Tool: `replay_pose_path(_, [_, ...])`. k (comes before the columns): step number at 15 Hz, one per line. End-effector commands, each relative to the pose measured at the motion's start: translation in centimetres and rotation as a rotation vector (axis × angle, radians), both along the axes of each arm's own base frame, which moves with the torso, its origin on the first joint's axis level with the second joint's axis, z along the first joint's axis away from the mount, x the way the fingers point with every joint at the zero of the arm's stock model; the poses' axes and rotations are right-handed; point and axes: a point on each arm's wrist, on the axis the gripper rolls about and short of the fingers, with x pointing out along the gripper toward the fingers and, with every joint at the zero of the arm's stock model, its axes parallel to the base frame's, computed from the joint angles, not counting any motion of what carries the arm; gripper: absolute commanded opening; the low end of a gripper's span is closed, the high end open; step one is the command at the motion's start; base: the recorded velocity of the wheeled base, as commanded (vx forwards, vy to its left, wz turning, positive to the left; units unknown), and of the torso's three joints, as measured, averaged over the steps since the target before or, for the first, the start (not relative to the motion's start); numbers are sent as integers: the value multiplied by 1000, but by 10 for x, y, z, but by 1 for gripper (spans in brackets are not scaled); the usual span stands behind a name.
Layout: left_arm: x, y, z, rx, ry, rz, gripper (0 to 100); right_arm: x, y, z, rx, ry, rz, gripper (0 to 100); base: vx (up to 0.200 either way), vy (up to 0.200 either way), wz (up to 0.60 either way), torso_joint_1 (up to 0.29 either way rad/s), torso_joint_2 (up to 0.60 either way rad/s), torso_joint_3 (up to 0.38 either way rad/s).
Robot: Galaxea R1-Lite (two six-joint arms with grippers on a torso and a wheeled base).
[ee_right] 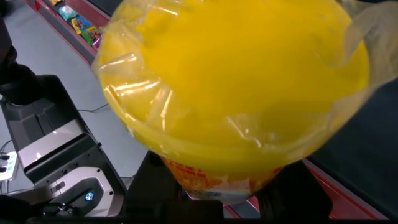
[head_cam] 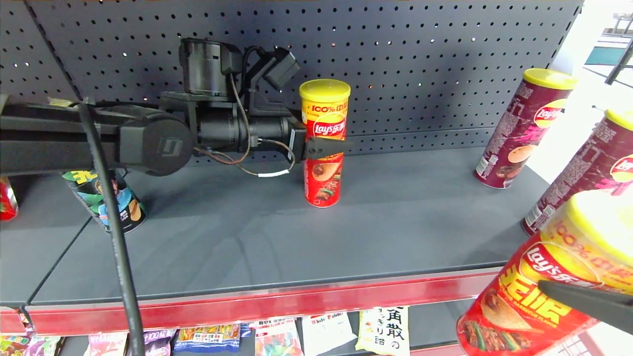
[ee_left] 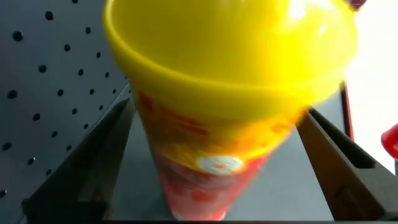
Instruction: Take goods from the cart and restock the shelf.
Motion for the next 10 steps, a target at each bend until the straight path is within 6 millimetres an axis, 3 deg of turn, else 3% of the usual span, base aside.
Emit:
replay_pose_path(1, [6,-4,-7,5,8,0,0,0,0,0,1,-2,1,0,0,0,0,0,0,0])
replay_pose_path(6, [4,-6,-6,4,10,-5,0,0,0,-1,-2,4,1,0,0,0,0,0,0,0])
replay_pose_path(10, [-16,-8,7,-29,45,-24,0,1,0,-1,-2,3,-1,0,0,0,0,0,0,0])
